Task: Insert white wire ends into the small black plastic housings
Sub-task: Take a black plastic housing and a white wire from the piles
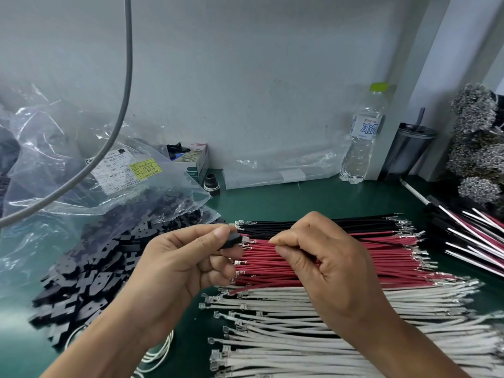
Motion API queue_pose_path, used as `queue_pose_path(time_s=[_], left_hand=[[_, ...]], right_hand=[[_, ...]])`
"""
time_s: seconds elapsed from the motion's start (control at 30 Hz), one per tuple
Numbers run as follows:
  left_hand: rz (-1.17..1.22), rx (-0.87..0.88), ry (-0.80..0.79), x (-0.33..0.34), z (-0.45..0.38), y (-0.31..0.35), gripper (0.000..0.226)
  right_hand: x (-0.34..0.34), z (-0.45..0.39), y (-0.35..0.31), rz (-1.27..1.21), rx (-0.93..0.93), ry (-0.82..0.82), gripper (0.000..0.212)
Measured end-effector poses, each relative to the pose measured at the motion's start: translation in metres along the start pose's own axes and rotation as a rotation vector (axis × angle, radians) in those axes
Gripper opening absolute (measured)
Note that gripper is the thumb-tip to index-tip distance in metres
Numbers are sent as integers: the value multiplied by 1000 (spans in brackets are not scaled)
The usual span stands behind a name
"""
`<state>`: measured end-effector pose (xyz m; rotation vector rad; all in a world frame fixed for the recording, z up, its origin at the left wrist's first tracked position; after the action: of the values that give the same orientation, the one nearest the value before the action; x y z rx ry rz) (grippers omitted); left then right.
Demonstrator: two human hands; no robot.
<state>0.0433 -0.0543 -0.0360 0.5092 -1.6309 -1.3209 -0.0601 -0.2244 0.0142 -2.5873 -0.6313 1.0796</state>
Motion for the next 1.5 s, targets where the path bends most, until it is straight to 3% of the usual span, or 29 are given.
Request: queue_pose_path(time_s=[0.13,0.4,0.57,0.67,0.93,1.1,1.17,1.5], left_hand=[[-3,-12,-16,0,0,0,46],[6,-35,-24,3,1,-2,36],[-59,-30,-24,1,1,-1,39],[-105,-28,1,0,2,-1,36],[-75,-49,7,12,7,-5,35],[-588,359,16,18,15,23,31],[-654,426,-2,18,16,25,22],[-524,300,-84,20,13,13,19]], right_hand=[[-4,0,-4,63,-38,39,20],[-2,0,-6,74,-53,36,21],[-4,0,-16,317,-222,45,4],[-2,1,-17,400,-261,34,10],[9,3,-13,175,-82,-37,15],[9,2,-1,100,23,-66,14],[9,2,-1,87,32,-96,15],[8,2,-8,66,-10,-105,13]])
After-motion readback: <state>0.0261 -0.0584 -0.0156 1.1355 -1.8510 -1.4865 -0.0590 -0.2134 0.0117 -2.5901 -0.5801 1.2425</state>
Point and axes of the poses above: each hand's wrist, its own z-axis away from the middle knuckle, its own x-axis out of the palm, y = z × x, the point moved 7 cm from there along -z, towards the middle knuckle, and after that the axes turned 4 degrees about z, right-handed, at the moved point
